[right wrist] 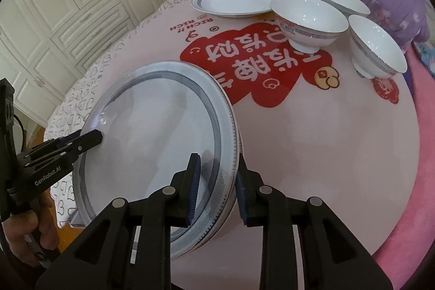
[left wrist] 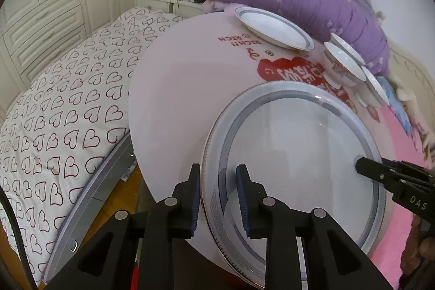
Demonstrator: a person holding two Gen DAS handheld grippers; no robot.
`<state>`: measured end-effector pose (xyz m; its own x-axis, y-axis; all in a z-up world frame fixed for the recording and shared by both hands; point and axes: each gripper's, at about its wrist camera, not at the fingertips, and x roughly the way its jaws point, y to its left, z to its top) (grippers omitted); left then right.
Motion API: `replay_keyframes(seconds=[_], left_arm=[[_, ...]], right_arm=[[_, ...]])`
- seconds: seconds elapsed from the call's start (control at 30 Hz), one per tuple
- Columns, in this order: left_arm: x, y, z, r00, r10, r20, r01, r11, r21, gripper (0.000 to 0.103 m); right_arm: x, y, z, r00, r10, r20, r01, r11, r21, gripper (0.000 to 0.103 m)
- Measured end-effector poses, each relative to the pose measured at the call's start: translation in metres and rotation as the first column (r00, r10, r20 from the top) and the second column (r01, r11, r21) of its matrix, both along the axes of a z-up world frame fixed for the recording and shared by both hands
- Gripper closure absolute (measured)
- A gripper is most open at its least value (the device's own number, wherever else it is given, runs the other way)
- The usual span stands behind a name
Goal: Organize plates and bowls
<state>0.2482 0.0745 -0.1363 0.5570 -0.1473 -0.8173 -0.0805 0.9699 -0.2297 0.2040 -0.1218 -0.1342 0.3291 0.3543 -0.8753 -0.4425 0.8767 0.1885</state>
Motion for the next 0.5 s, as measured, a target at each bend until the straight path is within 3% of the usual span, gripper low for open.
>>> replay_keyframes(seconds=[0.17,0.27,0.5], left_arm=[[-0.0005,0.0013,-0.0017,1.000,-0.003,-0.003,0.003,1.000,0.004,0.081],[-0.0005,-0.0003,-0.0019,1.000,-0.008,-0.004,0.008,1.000,0.015,0.081],[0.0011,-0.0014,-0.0031,1.000,-0.014,-0.014,0.014,1.000,0.022,0.082]], right_arm=[[-0.0012,0.0019,0.0002,1.000,0.006,0.010,-0.006,1.000,-0.020,0.076],[-0.0013,0.0032,-0.0020,1.000,0.006,0.018,-0.005,0.998,-0.058,0.069],[-0.0001,0.0008,-0.0046,1.000,-0.001,0.009,0.001,0.999,-0.037,0.067]])
